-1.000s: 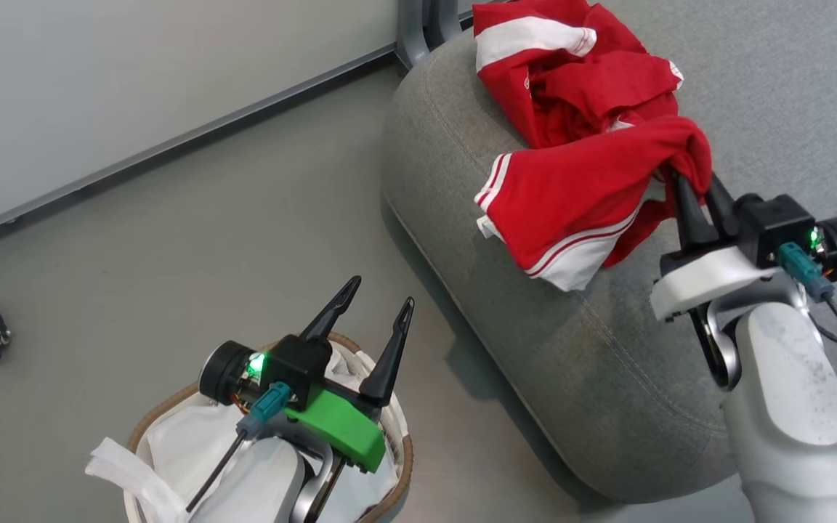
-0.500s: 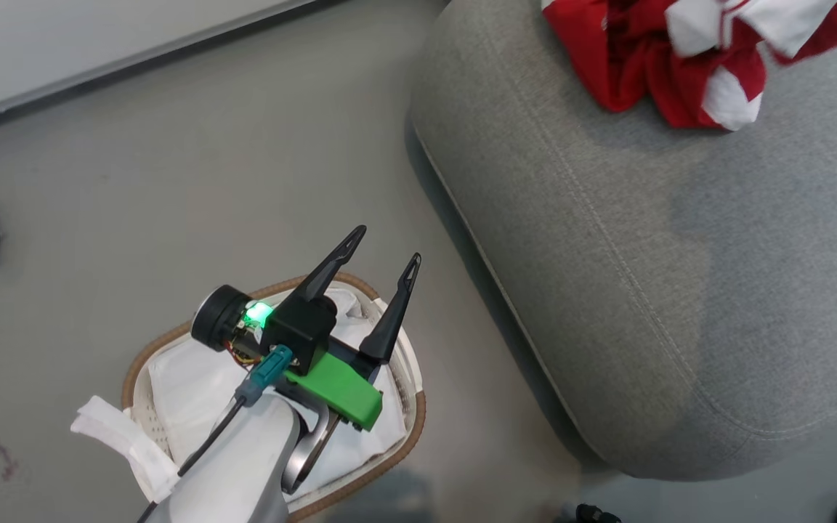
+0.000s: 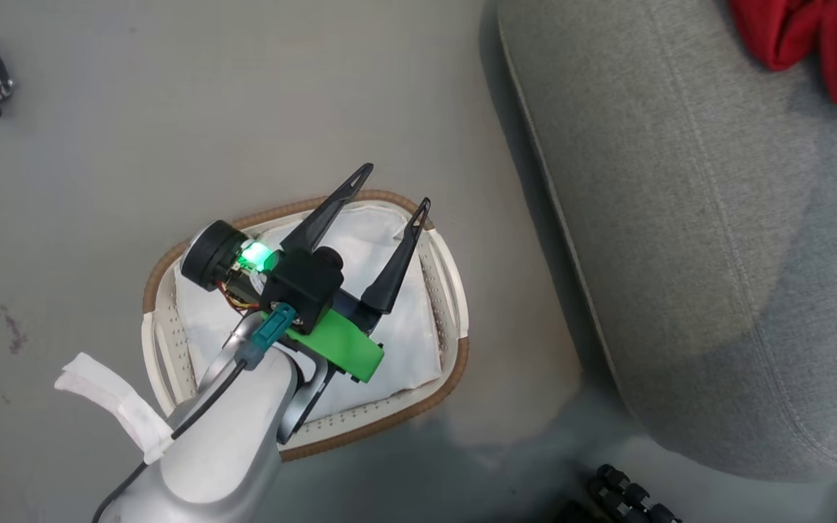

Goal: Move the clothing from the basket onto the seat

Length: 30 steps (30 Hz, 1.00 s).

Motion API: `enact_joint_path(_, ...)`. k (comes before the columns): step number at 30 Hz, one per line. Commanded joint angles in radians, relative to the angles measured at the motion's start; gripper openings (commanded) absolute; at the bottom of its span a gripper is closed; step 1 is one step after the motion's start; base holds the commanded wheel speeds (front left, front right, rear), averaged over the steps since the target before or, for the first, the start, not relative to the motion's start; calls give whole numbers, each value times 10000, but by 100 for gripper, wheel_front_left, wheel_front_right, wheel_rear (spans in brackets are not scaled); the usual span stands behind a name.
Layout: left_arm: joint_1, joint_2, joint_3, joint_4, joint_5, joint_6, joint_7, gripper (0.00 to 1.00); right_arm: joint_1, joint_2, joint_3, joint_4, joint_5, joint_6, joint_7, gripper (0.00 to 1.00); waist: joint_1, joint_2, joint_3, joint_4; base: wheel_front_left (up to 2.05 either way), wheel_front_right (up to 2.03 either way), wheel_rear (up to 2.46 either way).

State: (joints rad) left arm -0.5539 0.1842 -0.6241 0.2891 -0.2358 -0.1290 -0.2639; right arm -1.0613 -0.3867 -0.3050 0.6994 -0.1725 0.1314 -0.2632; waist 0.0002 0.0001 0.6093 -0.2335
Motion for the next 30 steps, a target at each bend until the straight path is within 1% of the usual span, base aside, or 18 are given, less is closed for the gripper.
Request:
enact_joint_path(1, -178, 29, 36, -67, 94, -30, -7, 100, 290, 39, -62, 138, -112, -14, -23, 0, -2, -1, 680, 558, 0, 0, 0)
enact_joint_path(5, -84, 66, 29, -5, 147, -30, -7, 100, 878, 443, -204, 390, -183, -14, -23, 0, -2, -1, 769, 483, 0, 0, 0)
enact_joint_path(8, -21, 121, 3, 52, 152, -31, -7, 100, 1207, 687, -201, 268, -84, -14, -21, 1, -2, -1, 723, 354, 0, 0, 0)
enact_joint_path(9, -9, 123, 11, 71, 142, -31, -7, 100, 1364, 768, -182, 174, -61, -14, -21, 7, -2, -1, 680, 301, 0, 0, 0)
enact_joint_path(10, -2, 119, 14, 91, 125, -31, -7, 100, 1487, 857, -159, 106, -30, -14, -21, 22, -2, -1, 634, 255, 0, 0, 0)
enact_joint_path(11, 2, 123, 20, 120, 101, -31, -7, 100, 1635, 976, -150, -9, 53, -14, -17, 34, -2, -1, 577, 208, 0, 0, 0)
enact_joint_path(12, 16, 135, 32, 135, 82, -31, -7, 100, 1756, 1052, -145, -146, 110, -14, -14, 48, -2, -1, 519, 162, 0, 0, 0)
enact_joint_path(13, 55, 156, 45, 159, 60, -31, -7, 100, 1911, 1122, -120, -299, 168, -14, -14, 71, -2, -1, 430, 106, 0, 0, 0)
enact_joint_path(14, 91, 160, 30, 175, 54, -31, -7, 100, 2044, 1136, -90, -399, 178, -14, -14, 100, -2, -1, 355, 65, 0, 0, 0)
enact_joint_path(19, 267, 177, 39, 255, -94, -31, -7, 100, 2677, 1268, 107, -899, 189, -14, -14, 100, -2, -1, -180, -118, 0, 0, 0)
enact_joint_path(22, 419, 86, 161, 194, -210, -31, -7, 100, 3038, 1323, 226, -1174, 158, -14, -15, 100, -2, -1, -575, -173, 0, 0, 0)
enact_joint_path(26, 637, 1, 309, 241, -356, -29, -7, 100, 3382, 1355, 466, -1468, 104, -14, -15, 100, -2, -1, -1182, -127, 0, 0, 0)
enact_joint_path(30, 871, -163, 622, 270, -444, -29, -7, 100, 3535, 1375, 778, -1714, 173, -14, -13, 100, -2, -1, -1820, 63, 0, 0, 0)
